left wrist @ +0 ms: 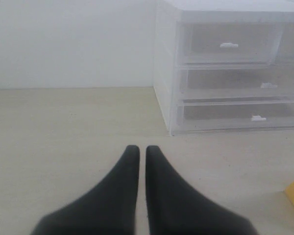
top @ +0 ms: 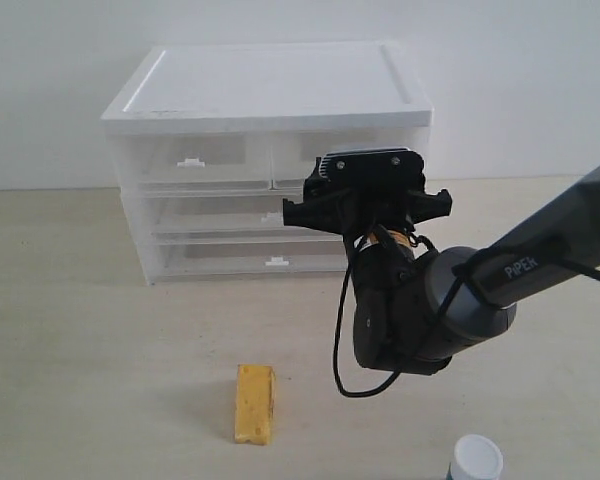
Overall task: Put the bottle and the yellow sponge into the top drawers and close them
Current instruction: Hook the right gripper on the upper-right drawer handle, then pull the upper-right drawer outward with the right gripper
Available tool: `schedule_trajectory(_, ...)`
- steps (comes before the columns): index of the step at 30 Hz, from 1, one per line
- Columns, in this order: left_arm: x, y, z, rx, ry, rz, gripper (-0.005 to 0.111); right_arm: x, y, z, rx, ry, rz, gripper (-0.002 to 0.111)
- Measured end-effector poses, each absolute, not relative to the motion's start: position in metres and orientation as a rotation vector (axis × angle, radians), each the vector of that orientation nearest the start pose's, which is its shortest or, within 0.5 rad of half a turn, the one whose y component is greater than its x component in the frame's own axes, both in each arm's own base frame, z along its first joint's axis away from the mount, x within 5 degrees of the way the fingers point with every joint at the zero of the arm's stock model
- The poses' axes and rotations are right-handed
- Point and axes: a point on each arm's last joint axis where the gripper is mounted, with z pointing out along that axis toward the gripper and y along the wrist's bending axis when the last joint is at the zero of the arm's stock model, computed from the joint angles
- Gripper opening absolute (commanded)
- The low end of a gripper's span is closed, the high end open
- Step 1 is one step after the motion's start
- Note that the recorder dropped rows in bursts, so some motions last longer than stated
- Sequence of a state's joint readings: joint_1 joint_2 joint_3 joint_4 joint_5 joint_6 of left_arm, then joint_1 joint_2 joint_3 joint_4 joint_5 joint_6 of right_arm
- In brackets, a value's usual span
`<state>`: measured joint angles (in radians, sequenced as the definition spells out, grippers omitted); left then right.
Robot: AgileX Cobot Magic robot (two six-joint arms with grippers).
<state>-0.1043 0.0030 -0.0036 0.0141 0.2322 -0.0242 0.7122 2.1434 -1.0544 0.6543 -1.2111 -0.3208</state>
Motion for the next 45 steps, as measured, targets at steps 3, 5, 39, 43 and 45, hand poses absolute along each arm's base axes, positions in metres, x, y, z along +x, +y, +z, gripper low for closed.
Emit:
schedule_trajectory(3,0.055,-0.005,0.193,0.078,1.714,-0.082,0.004,0.347,0.231,0.15,-0.026,1.463,0.134,0.07)
schedule_trajectory(5,0.055,-0.005,0.193,0.078,1.714,-0.082,0.004,0.347,0.23,0.15,-0.007,1.463,0.144,0.07)
schedule_trajectory(39,0.055,-0.005,0.193,0.078,1.714,-0.082,0.004,0.334,0.23,0.154,-0.044,1.499,0.099,0.0)
schedule_trajectory(43,0.055,-0.005,0.193,0.078,1.714,-0.082,0.004,0.319,0.23,0.157,-0.046,1.519,0.104,0.0)
schedule_trajectory(45,0.055,-0.005,0.193,0.078,1.714,-0.082,0.004,0.311,0.231,0.158,-0.034,1.531,0.105,0.0)
